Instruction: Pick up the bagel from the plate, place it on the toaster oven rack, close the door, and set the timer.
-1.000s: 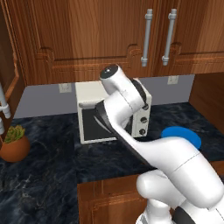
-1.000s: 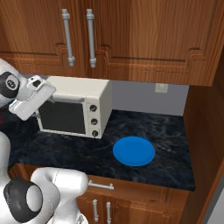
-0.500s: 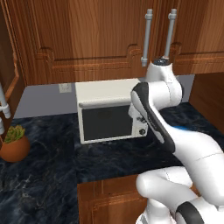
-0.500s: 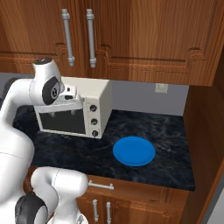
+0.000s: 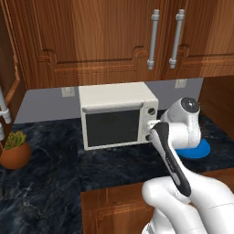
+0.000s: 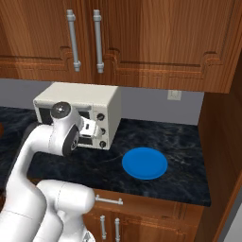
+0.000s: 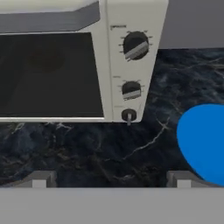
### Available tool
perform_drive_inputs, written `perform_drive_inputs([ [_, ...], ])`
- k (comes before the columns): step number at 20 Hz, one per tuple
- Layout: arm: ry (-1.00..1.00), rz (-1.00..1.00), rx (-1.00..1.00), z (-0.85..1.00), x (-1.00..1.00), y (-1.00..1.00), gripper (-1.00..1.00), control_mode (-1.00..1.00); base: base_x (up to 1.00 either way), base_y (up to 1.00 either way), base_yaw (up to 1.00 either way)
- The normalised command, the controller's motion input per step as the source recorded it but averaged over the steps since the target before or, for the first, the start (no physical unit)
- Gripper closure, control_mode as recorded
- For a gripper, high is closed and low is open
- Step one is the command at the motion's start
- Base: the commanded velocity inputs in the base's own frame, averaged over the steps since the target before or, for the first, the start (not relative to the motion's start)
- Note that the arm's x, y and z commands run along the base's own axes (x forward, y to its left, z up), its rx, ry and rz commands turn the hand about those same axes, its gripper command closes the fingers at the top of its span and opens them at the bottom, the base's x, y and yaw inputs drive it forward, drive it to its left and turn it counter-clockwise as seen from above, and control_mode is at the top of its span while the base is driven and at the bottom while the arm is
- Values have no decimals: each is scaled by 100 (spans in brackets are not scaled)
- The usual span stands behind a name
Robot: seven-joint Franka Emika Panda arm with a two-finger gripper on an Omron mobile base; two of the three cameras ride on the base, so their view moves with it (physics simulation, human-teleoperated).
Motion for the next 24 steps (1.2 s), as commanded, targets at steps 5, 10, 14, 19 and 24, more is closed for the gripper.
perform_drive_inputs([
  [5,1,-3,0,-20,68,-22,-100,-100,0,0,0],
  [10,2,0,0,-29,55,-27,-100,-100,0,0,0],
  [14,1,0,0,-25,45,-16,-100,-100,0,0,0],
  [19,0,0,0,-33,11,0,-100,-100,0,0,0],
  [24,2,0,0,-45,0,0,-100,-100,0,0,0],
])
